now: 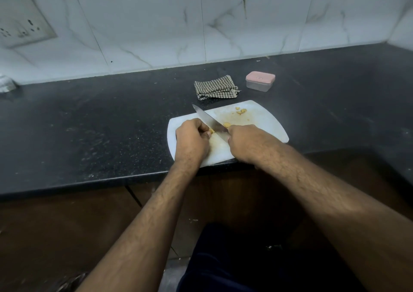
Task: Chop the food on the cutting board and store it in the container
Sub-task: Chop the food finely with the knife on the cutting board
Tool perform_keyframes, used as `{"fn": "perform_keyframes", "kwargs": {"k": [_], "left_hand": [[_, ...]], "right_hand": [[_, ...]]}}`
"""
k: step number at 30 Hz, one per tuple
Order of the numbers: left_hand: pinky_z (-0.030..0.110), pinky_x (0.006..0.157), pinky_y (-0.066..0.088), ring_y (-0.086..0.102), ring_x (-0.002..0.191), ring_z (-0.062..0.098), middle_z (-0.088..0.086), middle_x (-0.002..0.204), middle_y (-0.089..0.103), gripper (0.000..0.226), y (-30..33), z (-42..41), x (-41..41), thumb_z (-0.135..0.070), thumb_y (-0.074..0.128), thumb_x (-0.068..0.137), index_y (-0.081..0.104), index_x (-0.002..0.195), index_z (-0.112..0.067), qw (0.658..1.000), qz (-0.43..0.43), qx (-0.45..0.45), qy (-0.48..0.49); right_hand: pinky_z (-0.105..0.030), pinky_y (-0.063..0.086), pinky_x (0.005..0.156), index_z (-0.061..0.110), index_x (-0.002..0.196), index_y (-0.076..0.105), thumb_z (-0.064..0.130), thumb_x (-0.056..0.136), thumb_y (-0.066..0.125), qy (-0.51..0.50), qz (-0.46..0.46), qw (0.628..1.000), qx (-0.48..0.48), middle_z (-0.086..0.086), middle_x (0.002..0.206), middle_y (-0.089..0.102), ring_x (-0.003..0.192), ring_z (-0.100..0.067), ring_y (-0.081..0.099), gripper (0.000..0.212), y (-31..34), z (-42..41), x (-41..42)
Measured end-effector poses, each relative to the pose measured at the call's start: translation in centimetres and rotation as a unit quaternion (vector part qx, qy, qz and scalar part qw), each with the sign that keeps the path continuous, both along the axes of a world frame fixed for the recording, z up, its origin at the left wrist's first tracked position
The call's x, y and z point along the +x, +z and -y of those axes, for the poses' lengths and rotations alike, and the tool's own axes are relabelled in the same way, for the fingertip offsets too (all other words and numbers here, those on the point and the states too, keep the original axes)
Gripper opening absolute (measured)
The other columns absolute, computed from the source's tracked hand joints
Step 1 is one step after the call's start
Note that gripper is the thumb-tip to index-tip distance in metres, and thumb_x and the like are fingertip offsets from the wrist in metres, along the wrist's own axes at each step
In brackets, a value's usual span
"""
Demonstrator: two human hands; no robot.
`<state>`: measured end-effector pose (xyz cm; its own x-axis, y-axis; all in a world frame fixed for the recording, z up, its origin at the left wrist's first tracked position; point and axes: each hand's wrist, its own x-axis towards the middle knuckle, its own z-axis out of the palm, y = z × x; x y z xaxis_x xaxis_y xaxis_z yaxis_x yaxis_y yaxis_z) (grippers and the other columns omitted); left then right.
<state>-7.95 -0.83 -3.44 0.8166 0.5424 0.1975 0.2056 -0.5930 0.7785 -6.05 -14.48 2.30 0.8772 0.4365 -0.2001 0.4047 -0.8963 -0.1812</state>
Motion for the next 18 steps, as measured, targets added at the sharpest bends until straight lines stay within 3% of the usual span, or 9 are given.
{"fn": "perform_keyframes", "kwargs": {"k": [6, 12, 18], "left_hand": [[0.023, 0.08, 0.051, 0.063, 0.082, 0.009, -0.006, 0.084, 0.069, 0.02, 0.3, 0.2, -0.2, -0.006, 0.071, 0.093, 0.066, 0.08, -0.021, 1.0, -0.006, 0.006, -0.001], [0.021, 0.074, 0.044, 0.057, 0.074, 0.004, -0.01, 0.078, 0.063, 0.028, 0.3, 0.1, -0.1, -0.007, 0.069, 0.094, 0.06, 0.074, -0.024, 1.0, -0.012, 0.004, -0.002], [0.022, 0.075, 0.044, 0.061, 0.084, 0.011, -0.006, 0.082, 0.065, 0.027, 0.2, 0.2, 0.0, -0.007, 0.068, 0.095, 0.061, 0.074, -0.021, 1.0, -0.017, 0.0, 0.002]], "right_hand": [[-0.035, 0.047, 0.078, 0.019, 0.137, 0.048, 0.023, 0.105, 0.042, -0.008, 0.002, 1.0, 0.01, -0.003, 0.102, 0.048, 0.096, -0.021, 0.051, 0.032, 0.4, 0.5, -0.3], [-0.037, 0.043, 0.073, 0.017, 0.132, 0.048, 0.024, 0.105, 0.042, 0.001, 0.023, 1.0, 0.01, -0.004, 0.095, 0.045, 0.09, -0.022, 0.049, 0.029, 0.2, 0.0, -1.1], [-0.037, 0.043, 0.074, 0.017, 0.137, 0.045, 0.022, 0.104, 0.044, 0.002, 0.018, 1.0, -0.013, -0.005, 0.1, 0.046, 0.093, -0.023, 0.049, 0.033, 0.7, -0.1, -1.4]]}}
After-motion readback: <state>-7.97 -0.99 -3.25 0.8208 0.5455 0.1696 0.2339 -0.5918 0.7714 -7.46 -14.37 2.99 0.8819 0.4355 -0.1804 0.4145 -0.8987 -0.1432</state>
